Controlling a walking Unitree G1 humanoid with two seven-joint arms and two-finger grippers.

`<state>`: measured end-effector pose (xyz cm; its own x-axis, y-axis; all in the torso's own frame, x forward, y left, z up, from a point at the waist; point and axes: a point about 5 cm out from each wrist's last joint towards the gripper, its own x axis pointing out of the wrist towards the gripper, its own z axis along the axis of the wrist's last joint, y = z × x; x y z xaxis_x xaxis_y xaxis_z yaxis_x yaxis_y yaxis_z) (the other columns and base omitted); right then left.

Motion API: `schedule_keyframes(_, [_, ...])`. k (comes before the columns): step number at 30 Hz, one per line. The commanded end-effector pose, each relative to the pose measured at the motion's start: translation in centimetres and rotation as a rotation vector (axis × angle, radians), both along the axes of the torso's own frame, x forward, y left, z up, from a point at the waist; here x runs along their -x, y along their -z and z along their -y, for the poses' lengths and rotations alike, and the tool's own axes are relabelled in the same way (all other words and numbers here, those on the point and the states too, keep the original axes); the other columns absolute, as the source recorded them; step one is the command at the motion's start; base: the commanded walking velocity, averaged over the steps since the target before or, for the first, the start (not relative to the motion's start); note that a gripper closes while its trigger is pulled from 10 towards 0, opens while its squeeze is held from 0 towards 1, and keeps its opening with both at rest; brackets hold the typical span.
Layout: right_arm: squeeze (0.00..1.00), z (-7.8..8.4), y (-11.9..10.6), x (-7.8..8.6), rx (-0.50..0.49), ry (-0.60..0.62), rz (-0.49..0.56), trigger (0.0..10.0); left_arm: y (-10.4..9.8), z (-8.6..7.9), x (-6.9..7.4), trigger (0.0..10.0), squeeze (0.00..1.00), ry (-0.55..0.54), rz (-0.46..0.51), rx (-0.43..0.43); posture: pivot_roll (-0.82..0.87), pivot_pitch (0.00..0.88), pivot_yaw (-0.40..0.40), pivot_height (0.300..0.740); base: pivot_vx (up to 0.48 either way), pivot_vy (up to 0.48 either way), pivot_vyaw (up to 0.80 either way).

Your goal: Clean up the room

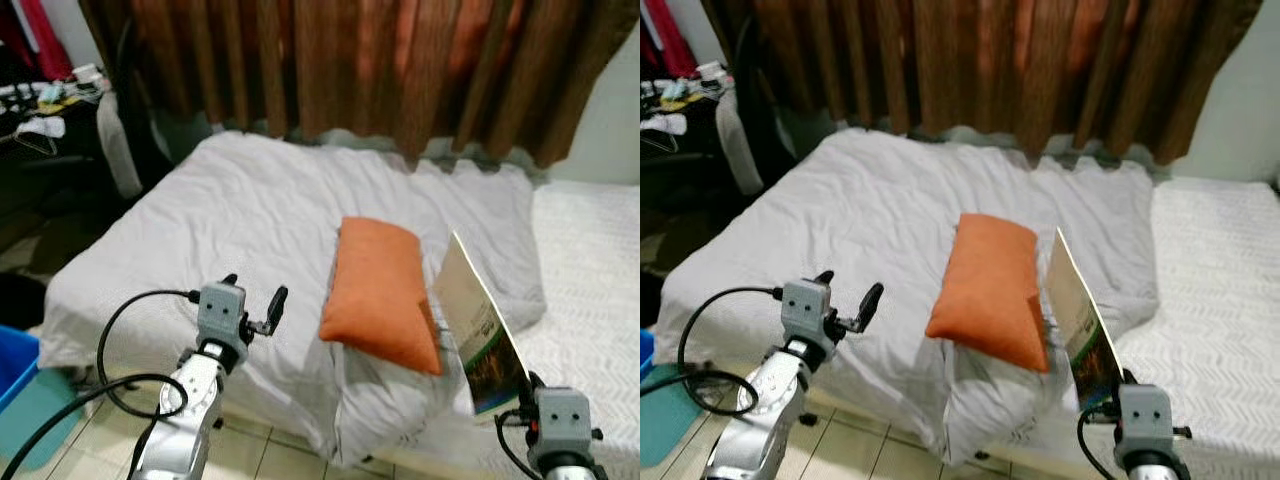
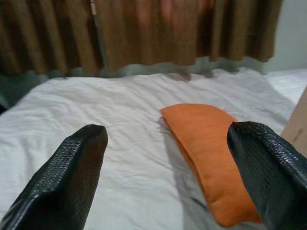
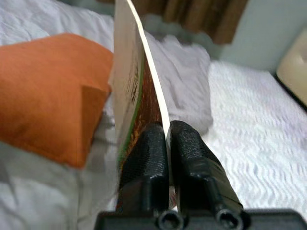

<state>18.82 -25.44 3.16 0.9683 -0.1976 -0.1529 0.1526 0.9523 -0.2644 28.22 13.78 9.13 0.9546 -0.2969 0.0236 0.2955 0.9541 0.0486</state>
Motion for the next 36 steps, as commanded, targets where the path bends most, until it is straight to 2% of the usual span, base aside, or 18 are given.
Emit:
schedule_keyframes(1, [0.00,0.1,-1.0,-1.1,-0.031,0.003,0.050,0.0,0.5,0.5,0.1,10.0,0.00,0.014,-0.016,0.002,-0.08,0.000,-0.022,0.740,0.000,-0.472,0.00])
schedule_keyframes(4, [0.00,0.1,-0.9,-1.5,-0.045,0.007,0.047,0.0,0.5,0.8,0.1,10.0,0.00,0.019,-0.016,0.003,-0.08,0.000,-0.017,0.740,0.000,-0.472,0.00])
schedule_keyframes(7, [0.00,-1.1,-1.3,-4.2,-0.015,-0.069,0.074,0.0,0.7,1.0,-0.4,10.0,0.00,0.042,-0.025,0.004,-0.09,0.000,0.012,0.740,0.000,-0.469,0.00])
schedule_keyframes(9, [0.00,-1.4,-1.5,-4.6,-0.013,-0.083,0.084,0.0,0.8,1.0,-0.5,10.0,0.00,0.045,-0.026,0.004,-0.09,0.000,0.012,0.740,0.000,-0.469,-0.20])
schedule_keyframes(16, [0.00,-1.5,-1.8,-4.3,-0.024,-0.087,0.073,0.0,1.2,0.9,0.2,10.0,0.00,0.039,-0.019,-0.015,-0.09,0.000,0.006,0.740,0.000,-0.469,-0.80])
schedule_keyframes(19, [0.00,-1.5,-1.6,-4.4,-0.042,-0.097,0.060,0.0,1.7,1.7,0.7,10.0,0.00,0.044,-0.024,-0.017,-0.09,0.000,0.005,0.740,0.000,-0.469,0.00])
schedule_keyframes(25, [0.00,-1.8,-1.4,-5.1,-0.059,-0.115,0.053,0.0,1.9,1.2,0.2,10.0,0.00,0.019,-0.043,0.003,-0.09,0.000,0.003,0.740,0.000,-0.472,0.00])
schedule_keyframes(28, [0.00,-2.2,-1.5,-5.7,-0.079,-0.137,0.053,0.0,2.0,0.1,-0.2,10.0,0.00,-0.031,-0.048,-0.002,-0.09,0.000,0.005,0.740,0.000,-0.466,0.00])
schedule_keyframes(36, [0.00,-2.5,-1.6,-6.3,-0.102,-0.149,0.057,0.0,2.3,0.1,-0.1,10.0,0.00,-0.052,-0.055,-0.004,-0.08,0.000,0.004,0.740,0.000,-0.461,0.00])
